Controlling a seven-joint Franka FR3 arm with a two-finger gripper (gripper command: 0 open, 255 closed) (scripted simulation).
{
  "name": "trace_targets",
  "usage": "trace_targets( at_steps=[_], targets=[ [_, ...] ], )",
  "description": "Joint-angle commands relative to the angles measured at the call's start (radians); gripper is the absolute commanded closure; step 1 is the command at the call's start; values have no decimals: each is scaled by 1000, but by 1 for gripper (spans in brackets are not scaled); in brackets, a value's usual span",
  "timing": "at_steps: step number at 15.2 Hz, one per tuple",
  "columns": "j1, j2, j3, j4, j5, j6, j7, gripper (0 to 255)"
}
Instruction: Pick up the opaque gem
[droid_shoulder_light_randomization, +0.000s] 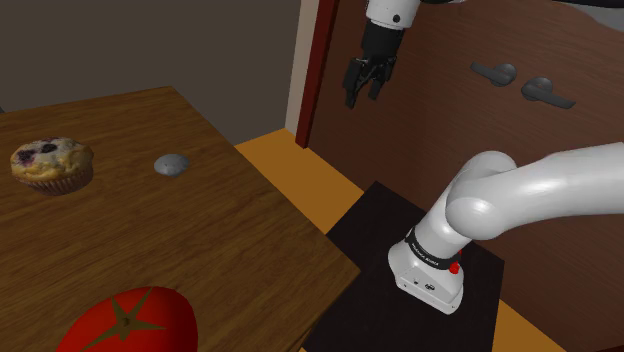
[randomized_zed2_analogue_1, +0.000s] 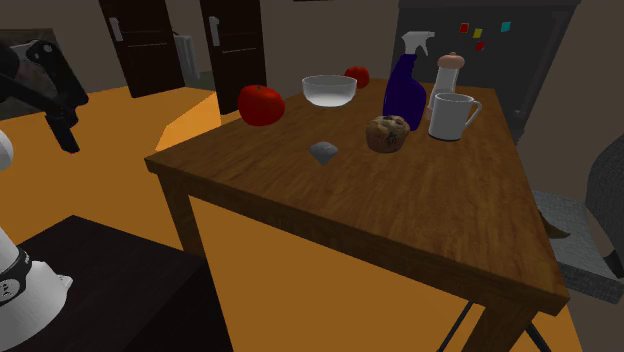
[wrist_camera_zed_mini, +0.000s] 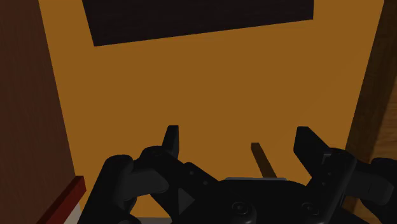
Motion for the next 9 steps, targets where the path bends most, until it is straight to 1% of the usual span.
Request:
trace_targets(
  at_steps=[1, 5, 9],
  targets=[
    [0, 0, 0, 0, 0, 0, 0, 0],
    [30, 81, 80, 26, 47, 61, 86, 0],
    [54, 177, 157, 71, 79, 120, 171, 0]
  ],
)
